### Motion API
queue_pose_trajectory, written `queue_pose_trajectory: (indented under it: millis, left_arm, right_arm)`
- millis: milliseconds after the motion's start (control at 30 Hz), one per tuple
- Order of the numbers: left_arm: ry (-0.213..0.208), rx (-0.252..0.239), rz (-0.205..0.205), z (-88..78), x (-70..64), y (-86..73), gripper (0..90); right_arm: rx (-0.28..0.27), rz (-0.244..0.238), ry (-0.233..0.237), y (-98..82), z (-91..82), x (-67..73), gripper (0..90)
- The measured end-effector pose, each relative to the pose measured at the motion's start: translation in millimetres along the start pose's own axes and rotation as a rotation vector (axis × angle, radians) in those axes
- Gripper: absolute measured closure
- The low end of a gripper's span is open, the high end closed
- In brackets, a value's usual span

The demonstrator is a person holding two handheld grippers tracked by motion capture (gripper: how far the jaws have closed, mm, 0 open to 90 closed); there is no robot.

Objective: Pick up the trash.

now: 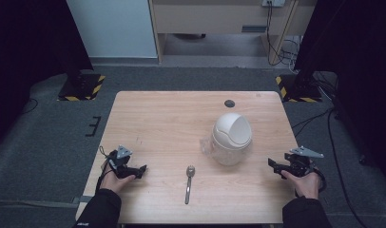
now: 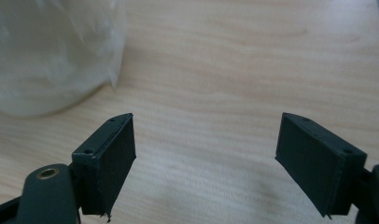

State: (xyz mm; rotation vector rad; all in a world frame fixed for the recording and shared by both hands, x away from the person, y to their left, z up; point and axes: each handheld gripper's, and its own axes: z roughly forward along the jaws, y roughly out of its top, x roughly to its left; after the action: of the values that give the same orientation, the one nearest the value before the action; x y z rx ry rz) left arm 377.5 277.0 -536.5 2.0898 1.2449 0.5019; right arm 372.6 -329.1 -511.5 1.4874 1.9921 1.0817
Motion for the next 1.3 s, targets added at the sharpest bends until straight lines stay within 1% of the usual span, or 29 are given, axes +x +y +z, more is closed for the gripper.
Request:
queue_pose_trajectory:
  millis: [100,200,367,400,533,567,633,867,933,1000,1067,1167,1200,1300]
  left_arm:
    - [0.002,-0.001,-0.003,0.0,-0.5,0.0,0.0]
    - [0.001,0.000,-0.004,-0.1,-0.5,-0.1,0.0]
    - [-0.001,0.000,-0.002,0.1,-0.2,0.1,0.0]
    - [-0.001,-0.001,-0.002,0.0,-0.2,0.0,0.0]
    - [0.000,-0.001,-0.002,0.0,-0.3,0.0,0.0]
    - [0.000,-0.001,-0.002,0.0,-0.3,0.0,0.0]
    - [0.000,-0.001,-0.002,0.0,-0.3,0.0,0.0]
    - [0.002,-0.001,-0.003,0.1,-0.7,0.0,0.0]
    - [0.002,-0.001,-0.004,0.1,-0.8,0.0,0.0]
    - [0.003,-0.001,-0.005,0.1,-1.0,0.0,0.0]
    - [0.004,-0.001,-0.007,0.1,-1.2,0.0,0.0]
    - [0.006,0.000,-0.008,0.2,-1.6,0.1,0.0]
    - [0.006,-0.001,-0.008,0.2,-1.6,0.1,0.0]
    - [0.006,-0.002,-0.010,0.2,-1.9,0.0,0.0]
  right_arm:
    - [-0.052,0.000,0.003,6.7,-7.3,2.3,19.7]
    - [-0.109,-0.015,0.018,14.6,-14.9,5.8,18.5]
    - [-0.146,-0.031,0.041,24.5,-21.1,11.2,16.8]
    - [-0.158,-0.042,0.047,27.7,-23.3,13.0,16.7]
    - [-0.202,-0.052,0.067,39.0,-28.9,20.8,15.1]
    - [-0.208,-0.053,0.073,40.8,-29.4,22.7,14.8]
    - [-0.221,-0.070,0.079,45.0,-30.3,28.2,14.4]
    - [-0.231,-0.112,0.106,56.8,-31.7,43.4,14.2]
    - [-0.249,-0.125,0.119,62.8,-32.2,48.5,14.6]
    - [-0.257,-0.133,0.130,67.1,-32.4,53.1,14.8]
    - [-0.271,-0.138,0.155,71.6,-31.9,59.2,14.9]
    - [-0.275,-0.153,0.175,77.0,-31.7,66.7,14.9]
    - [-0.286,-0.150,0.191,79.1,-32.0,70.2,14.9]
    - [-0.307,-0.155,0.219,84.4,-33.5,78.4,14.9]
